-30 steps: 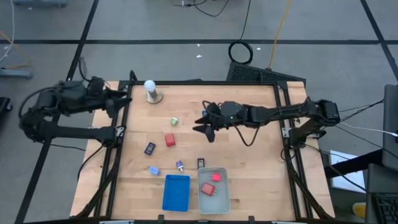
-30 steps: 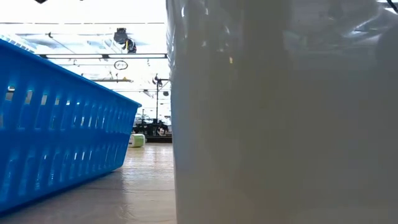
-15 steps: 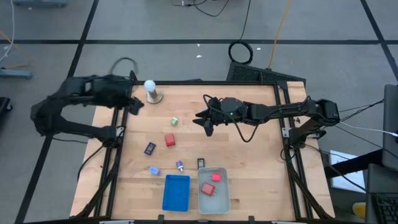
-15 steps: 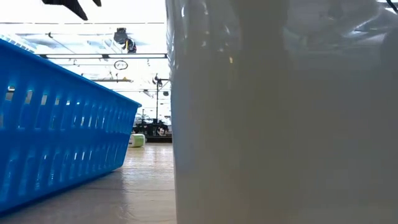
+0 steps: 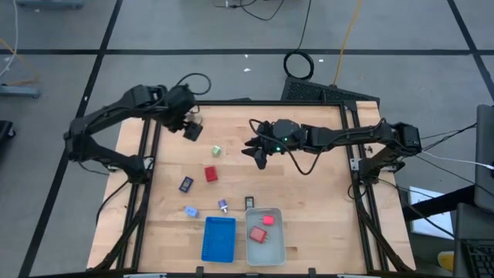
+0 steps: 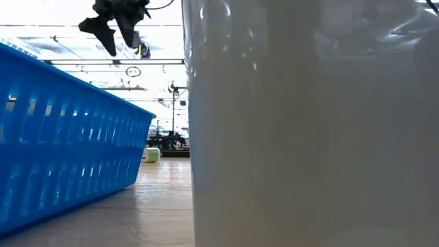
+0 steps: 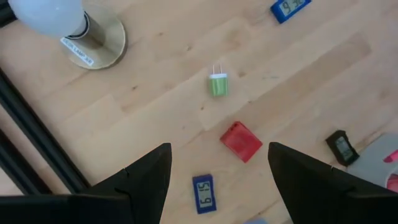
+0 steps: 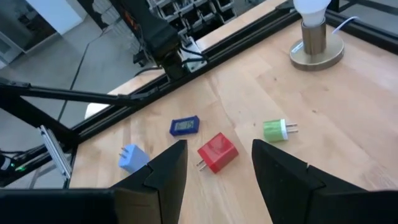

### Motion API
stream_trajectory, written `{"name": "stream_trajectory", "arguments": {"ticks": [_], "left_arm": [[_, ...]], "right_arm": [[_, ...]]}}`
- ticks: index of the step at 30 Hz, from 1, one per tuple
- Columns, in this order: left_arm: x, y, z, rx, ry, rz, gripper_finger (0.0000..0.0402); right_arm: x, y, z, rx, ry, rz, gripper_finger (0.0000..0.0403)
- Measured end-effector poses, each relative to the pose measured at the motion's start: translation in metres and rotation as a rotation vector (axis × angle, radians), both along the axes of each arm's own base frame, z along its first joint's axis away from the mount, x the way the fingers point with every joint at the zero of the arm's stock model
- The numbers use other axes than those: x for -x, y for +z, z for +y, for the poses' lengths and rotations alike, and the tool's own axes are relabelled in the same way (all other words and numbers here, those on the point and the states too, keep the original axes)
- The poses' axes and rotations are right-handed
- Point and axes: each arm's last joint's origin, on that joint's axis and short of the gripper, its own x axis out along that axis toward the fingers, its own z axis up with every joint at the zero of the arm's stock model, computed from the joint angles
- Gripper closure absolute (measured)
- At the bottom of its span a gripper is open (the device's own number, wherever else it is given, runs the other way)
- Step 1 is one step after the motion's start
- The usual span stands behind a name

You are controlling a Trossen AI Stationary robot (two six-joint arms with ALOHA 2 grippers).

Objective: Pick & Place Office items
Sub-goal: Put the green charger adapter into the gray bin

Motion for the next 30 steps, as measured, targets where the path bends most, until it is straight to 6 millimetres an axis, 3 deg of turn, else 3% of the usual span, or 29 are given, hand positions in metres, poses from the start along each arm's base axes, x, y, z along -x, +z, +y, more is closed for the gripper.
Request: {"name": "stream_trajectory", "arguments": {"ticks": [5, 11, 20, 30], "left_arm": [[-0.021, -0.014, 0.022, 0.001, -0.024, -0.007, 0.0131], [-0.040, -0.041, 0.041, 0.039, -0.047, 0.105, 0.0131], [-0.062, -0.067, 0.046, 0.065, -0.098, 0.185, 0.0131], [-0.077, -0.069, 0.043, 0.027, -0.094, 0.107, 0.0131]], "right_arm": [[0.000, 0.001, 0.000, 0.004, 0.002, -0.007, 0.0232], [0.005, 0.011, 0.001, 0.014, 0.003, -0.052, 0.0232], [0.019, 0.031, 0.002, 0.042, 0.001, -0.113, 0.0232], [0.019, 0.032, 0.002, 0.022, -0.002, -0.117, 0.0232]]}}
